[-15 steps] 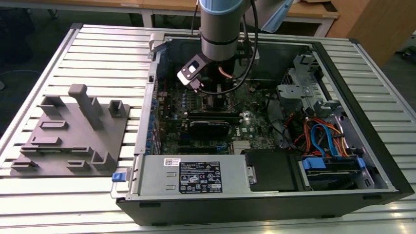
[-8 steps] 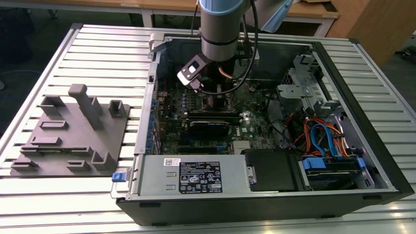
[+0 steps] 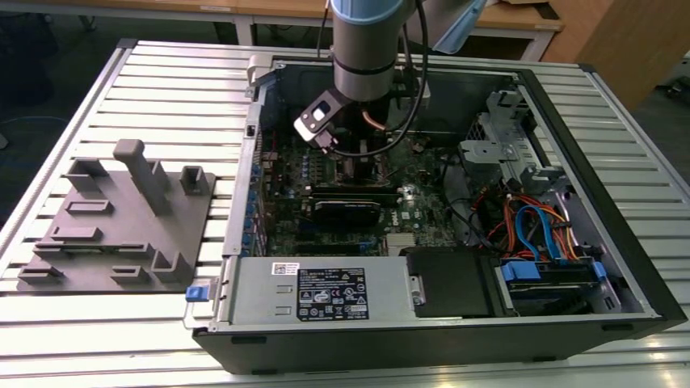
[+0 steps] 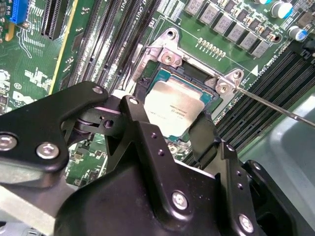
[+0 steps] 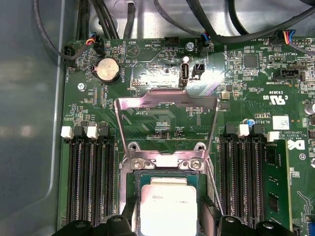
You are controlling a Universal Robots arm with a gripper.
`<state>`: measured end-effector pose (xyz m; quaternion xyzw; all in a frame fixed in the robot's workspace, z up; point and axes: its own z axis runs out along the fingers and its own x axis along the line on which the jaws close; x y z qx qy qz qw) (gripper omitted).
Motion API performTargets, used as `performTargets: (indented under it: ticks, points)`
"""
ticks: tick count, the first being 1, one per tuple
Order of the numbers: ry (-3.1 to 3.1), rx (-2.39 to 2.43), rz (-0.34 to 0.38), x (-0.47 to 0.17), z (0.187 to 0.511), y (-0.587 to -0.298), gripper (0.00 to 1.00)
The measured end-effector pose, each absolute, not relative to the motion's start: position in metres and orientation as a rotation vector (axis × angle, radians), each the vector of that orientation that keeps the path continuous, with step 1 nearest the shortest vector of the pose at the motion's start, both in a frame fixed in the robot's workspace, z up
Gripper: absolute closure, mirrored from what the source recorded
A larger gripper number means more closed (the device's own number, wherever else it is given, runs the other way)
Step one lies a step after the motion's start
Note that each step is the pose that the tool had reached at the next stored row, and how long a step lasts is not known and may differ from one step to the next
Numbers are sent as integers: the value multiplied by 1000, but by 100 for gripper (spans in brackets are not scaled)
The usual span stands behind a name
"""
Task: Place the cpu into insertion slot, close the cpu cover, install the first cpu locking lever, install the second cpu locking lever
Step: 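Place the cpu into insertion slot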
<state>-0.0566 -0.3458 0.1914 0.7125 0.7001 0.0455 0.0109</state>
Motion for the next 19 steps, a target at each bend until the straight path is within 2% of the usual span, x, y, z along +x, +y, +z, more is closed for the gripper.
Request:
performTargets:
  ticks: [19]
  points:
    - [2185, 2223, 142, -51, 192, -344, 39]
